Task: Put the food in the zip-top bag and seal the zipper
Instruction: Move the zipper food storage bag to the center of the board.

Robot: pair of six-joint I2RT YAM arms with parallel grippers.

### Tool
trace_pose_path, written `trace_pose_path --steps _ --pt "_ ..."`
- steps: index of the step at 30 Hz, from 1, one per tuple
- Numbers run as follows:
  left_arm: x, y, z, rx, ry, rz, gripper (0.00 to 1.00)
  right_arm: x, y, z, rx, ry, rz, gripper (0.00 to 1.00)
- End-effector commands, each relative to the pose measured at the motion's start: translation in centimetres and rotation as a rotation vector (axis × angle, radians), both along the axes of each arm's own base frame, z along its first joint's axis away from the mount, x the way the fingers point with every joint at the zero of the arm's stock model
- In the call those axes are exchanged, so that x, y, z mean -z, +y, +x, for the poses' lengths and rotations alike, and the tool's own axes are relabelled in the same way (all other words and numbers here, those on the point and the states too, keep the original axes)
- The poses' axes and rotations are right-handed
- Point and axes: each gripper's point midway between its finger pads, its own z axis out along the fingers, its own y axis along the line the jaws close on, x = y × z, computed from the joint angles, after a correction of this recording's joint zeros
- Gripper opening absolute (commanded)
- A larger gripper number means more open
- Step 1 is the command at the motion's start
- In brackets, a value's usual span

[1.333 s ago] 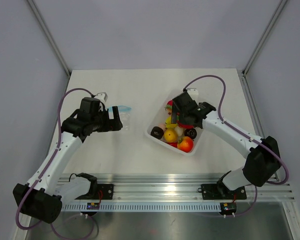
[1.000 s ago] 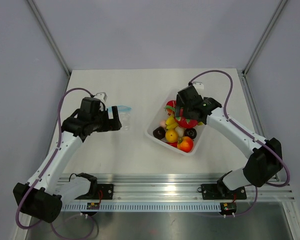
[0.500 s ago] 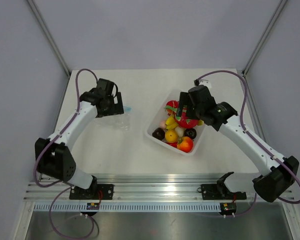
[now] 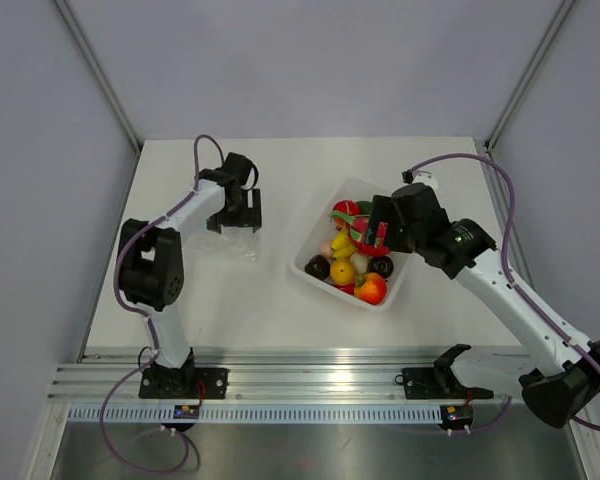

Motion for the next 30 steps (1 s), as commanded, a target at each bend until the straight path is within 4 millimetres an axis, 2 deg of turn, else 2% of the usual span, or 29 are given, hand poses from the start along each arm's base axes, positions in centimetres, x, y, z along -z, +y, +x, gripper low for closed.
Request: trace_pose_path --steps 1,2,3,4,5,6,7,9,12,14,15,17,18,19,20,21,23,25,30 --pt "0.3 -1.0 -3.5 0.120 0.071 0.004 0.93 0.2 -0.5 -0.4 0.018 0.003 -0.006 1.00" --pt "1.1 -0.4 -5.9 0.118 0.139 0.042 0.93 0.5 -0.4 -0.4 0.014 0.011 -0.014 1.00" --pt "1.0 0.3 -6.9 0.107 0.153 0.076 0.93 0.7 -0.4 -0.3 0.013 0.018 -0.020 0.99" --pt "0.0 1.4 -7.4 0.071 0.125 0.137 0.93 0.8 -0.3 -0.2 0.009 0.023 -0.026 1.00" --pt "0.4 2.4 -9.5 0.069 0.162 0.183 0.93 1.3 -0.2 0.0 0.000 0.038 -0.041 1.00" --pt "0.0 3.0 -10.2 0.053 0.156 0.204 0.93 1.4 0.1 0.1 -0.012 0.045 -0.041 0.99" --pt "-1.3 4.1 -10.7 -0.001 0.103 0.233 0.92 1.3 0.3 0.3 -0.020 0.045 -0.041 0.99" --pt "-2.2 5.7 -11.7 -0.066 0.070 0.278 0.91 1.7 0.6 0.5 -0.031 0.058 -0.054 0.99" --pt "-5.1 5.8 -10.6 -0.150 -0.072 0.242 0.90 1.5 1.0 0.9 -0.038 0.050 -0.043 1.00" --pt "-5.7 4.8 -9.3 -0.169 -0.104 0.193 0.89 1.4 1.2 0.9 -0.041 0.047 -0.028 1.00" --pt "-6.7 4.2 -8.3 -0.176 -0.132 0.164 0.89 1.3 1.3 0.8 -0.045 0.044 -0.021 0.99" --pt "-7.2 3.4 -6.9 -0.203 -0.152 0.141 0.89 1.1 1.1 0.5 -0.041 0.044 -0.016 0.99" --pt "-6.5 3.2 -6.1 -0.209 -0.131 0.152 0.87 1.1 1.0 0.4 -0.037 0.043 -0.015 1.00" --pt "-7.2 2.4 -4.9 -0.218 -0.146 0.126 0.87 1.2 0.8 0.2 -0.031 0.044 -0.017 1.00" --pt "-6.9 2.1 -4.7 -0.222 -0.123 0.128 0.87 0.8 0.6 0.0 -0.027 0.032 -0.010 1.00" --pt "-5.8 1.8 -4.3 -0.225 -0.087 0.136 0.87 0.8 0.4 -0.2 -0.023 0.032 -0.012 0.99" --pt "-5.3 1.3 -4.1 -0.256 -0.068 0.136 0.87 0.8 0.1 -0.5 -0.020 0.029 -0.009 0.99" --pt "-4.0 1.6 -4.3 -0.294 -0.050 0.178 0.87 0.9 -0.2 -0.8 -0.012 0.032 -0.010 0.99" --pt "-1.3 2.3 -6.2 -0.333 0.016 0.297 0.85 1.6 0.1 -1.2 -0.027 0.054 0.002 1.00"
